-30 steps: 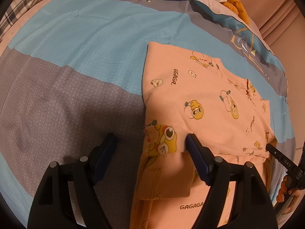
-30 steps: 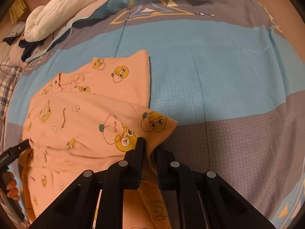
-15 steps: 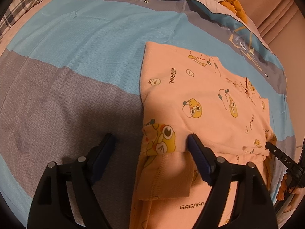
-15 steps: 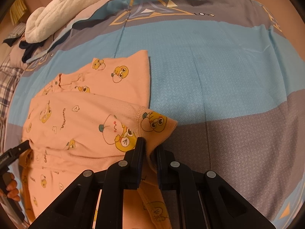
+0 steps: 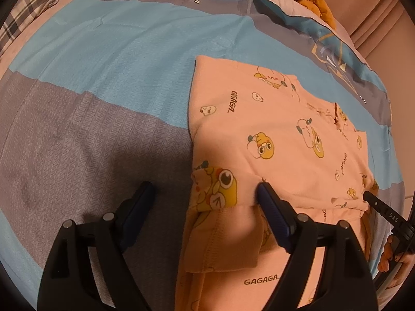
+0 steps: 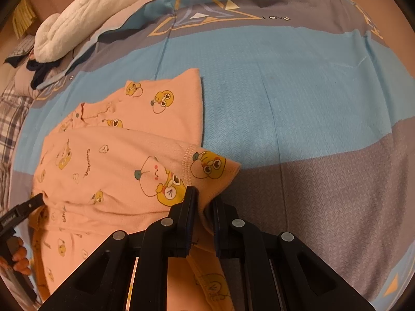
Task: Fold small clothes
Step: 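Hold the laid leg down on the body with the right gripper, then open the right gripper and move both grippers to the sleepsuit hem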
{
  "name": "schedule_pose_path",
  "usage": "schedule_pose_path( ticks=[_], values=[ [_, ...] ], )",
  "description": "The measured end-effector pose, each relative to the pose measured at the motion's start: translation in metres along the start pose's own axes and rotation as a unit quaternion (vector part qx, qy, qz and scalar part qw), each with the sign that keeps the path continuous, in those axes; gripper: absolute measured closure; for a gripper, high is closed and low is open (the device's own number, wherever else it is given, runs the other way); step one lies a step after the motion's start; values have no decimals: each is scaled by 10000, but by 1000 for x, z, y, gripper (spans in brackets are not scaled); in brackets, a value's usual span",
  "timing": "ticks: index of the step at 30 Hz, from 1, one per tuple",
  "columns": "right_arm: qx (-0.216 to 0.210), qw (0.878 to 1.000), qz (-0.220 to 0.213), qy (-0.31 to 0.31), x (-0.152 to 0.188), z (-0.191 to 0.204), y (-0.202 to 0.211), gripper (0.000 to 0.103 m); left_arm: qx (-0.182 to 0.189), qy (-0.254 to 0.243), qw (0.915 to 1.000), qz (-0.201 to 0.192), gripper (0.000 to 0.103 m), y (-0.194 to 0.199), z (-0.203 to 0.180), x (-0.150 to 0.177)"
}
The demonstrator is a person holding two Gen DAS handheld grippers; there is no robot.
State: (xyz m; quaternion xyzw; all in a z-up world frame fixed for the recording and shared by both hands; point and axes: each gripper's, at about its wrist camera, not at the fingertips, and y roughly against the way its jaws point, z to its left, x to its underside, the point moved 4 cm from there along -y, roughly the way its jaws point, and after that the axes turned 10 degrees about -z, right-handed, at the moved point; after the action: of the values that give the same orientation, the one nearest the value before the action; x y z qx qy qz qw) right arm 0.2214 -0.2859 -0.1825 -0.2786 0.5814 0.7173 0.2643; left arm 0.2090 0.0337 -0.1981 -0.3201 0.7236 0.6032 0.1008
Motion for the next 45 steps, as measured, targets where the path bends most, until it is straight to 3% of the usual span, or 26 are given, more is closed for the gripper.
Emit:
schedule_pose_path(
  ticks=[20, 23, 25, 27, 32, 34, 38, 45],
  values=[
    [-67, 9998, 3, -175, 1, -2, 0, 91, -25, -43, 10000, 36, 19, 5, 1, 6],
    [-67, 9997, -60, -235, 1, -5, 2, 84, -24, -11, 10000, 38, 19, 10, 3, 8],
    [-187, 9994, -75, -274, 2, -4, 3, 67, -21, 36, 10000, 18, 19, 13, 3, 9],
    [-338, 9989, -55, -322, 3, -3, 4, 56, -3, 117, 9999, -18, 19, 15, 4, 9],
    [-31, 9998, -135, -139, 3, 2, 11, 50, 32, 139, 9998, -136, 19, 29, 1, 11],
    [41, 9998, -182, -105, 3, 1, 15, 43, 78, 56, 9996, -247, 19, 40, -2, 10],
    [53, 9988, -488, -45, 0, 4, 38, 32, 186, -17, 9984, -530, 16, 66, -6, 7],
    [-214, 9877, -1441, 570, 0, 35, 113, 7, 263, -207, 9951, -930, 1, 118, -14, 10]
  ],
)
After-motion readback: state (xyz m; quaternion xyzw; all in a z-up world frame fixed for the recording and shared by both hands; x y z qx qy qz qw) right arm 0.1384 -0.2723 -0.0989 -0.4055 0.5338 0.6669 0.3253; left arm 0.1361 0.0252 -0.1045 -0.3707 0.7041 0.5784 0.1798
